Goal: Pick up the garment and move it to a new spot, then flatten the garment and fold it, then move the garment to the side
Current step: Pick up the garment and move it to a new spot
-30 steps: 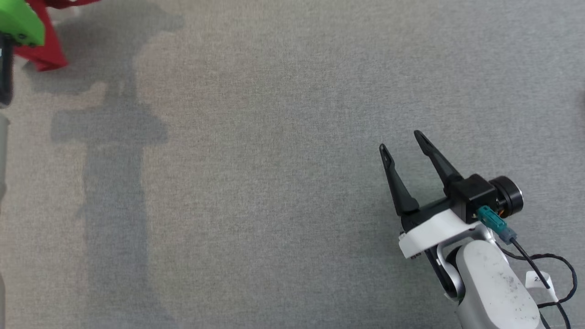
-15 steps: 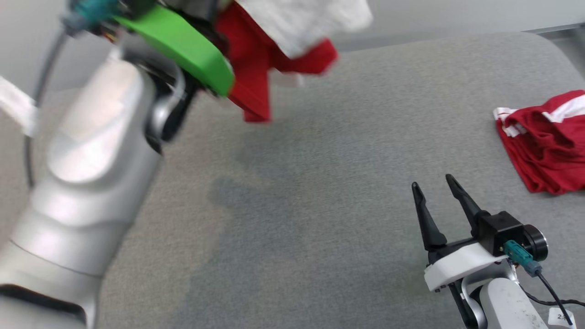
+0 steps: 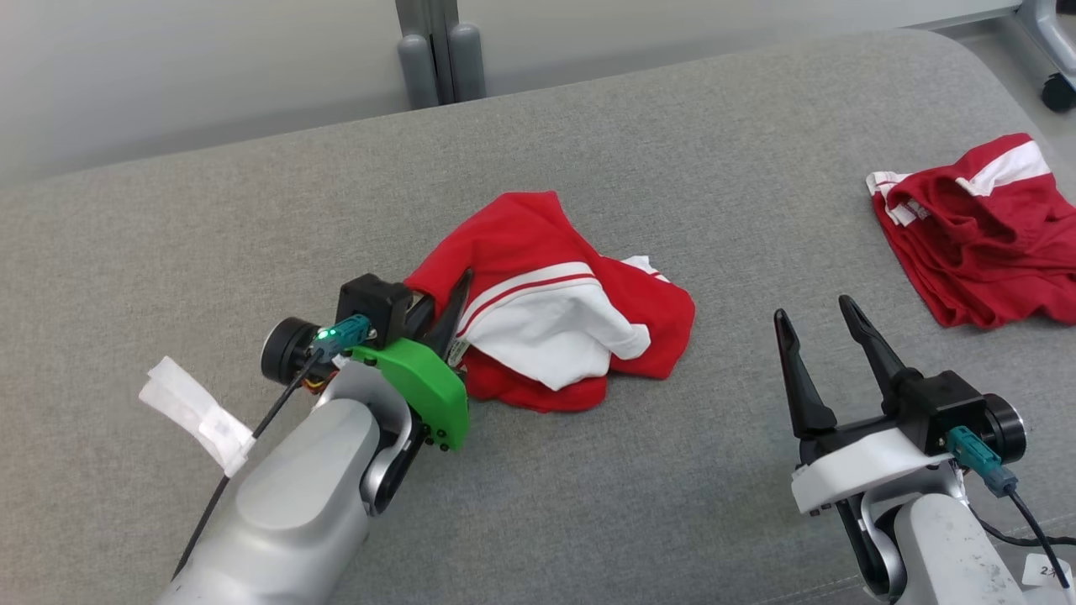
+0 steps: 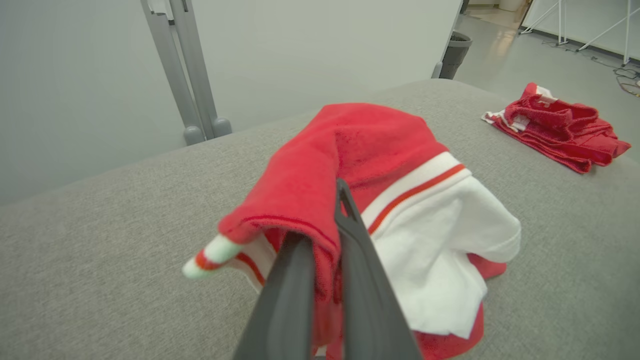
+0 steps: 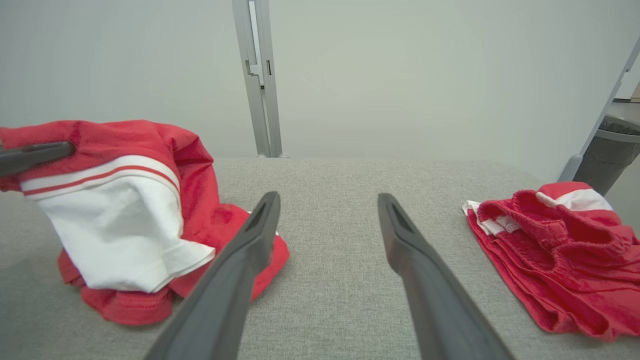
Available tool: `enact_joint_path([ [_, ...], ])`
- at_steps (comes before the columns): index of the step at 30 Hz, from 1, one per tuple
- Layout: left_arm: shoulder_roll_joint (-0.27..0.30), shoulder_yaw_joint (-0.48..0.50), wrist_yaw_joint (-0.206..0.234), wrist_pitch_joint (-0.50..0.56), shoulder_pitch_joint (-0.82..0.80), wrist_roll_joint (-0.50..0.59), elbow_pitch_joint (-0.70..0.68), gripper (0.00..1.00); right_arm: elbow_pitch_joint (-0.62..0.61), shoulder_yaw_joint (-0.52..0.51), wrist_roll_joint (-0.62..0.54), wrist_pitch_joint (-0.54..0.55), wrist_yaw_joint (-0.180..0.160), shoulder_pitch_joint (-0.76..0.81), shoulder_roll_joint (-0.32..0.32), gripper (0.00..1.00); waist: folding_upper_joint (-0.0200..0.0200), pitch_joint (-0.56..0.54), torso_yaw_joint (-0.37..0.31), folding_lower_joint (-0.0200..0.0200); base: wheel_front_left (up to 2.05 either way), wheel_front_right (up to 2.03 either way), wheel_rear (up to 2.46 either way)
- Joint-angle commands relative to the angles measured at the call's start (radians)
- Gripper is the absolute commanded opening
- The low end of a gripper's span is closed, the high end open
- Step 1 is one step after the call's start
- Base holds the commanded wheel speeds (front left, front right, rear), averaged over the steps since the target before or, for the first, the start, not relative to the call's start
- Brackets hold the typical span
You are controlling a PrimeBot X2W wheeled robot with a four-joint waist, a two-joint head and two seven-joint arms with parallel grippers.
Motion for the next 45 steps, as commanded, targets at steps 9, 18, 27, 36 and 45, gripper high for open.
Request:
enact_joint_path([
  [9,-0.019,0.061,0.019,-0.048,0.049,0.002,0.121,0.99,0.018,0.02,0.001,-0.005,-0.002,-0.021,-0.003,1.0,0.0,0.023,0.031,0.0001,0.0,0.0,0.0],
  [18,0.013,0.247,0.045,-0.047,0.187,0.076,-0.042,1.0,0.033,0.026,-0.019,-0.005,-0.002,-0.026,-0.003,1.0,0.0,-0.03,0.055,0.0001,0.0,0.0,0.0],
  [27,0.002,0.407,0.068,-0.046,0.419,0.188,-0.258,1.0,0.048,-0.001,-0.037,-0.005,-0.002,0.02,-0.003,1.0,0.0,-0.099,0.098,0.0001,0.0,0.0,0.0],
  [36,-0.071,0.523,0.093,-0.046,0.618,0.257,-0.401,1.0,0.055,-0.011,-0.013,-0.005,-0.002,0.09,-0.003,1.0,0.0,-0.153,0.134,0.0001,0.0,0.0,0.0],
  [45,-0.094,0.596,0.085,-0.046,0.695,0.324,-0.432,1.0,0.064,-0.015,0.019,-0.005,-0.002,0.137,-0.003,1.0,0.0,-0.167,0.141,0.0001,0.0,0.0,0.0],
])
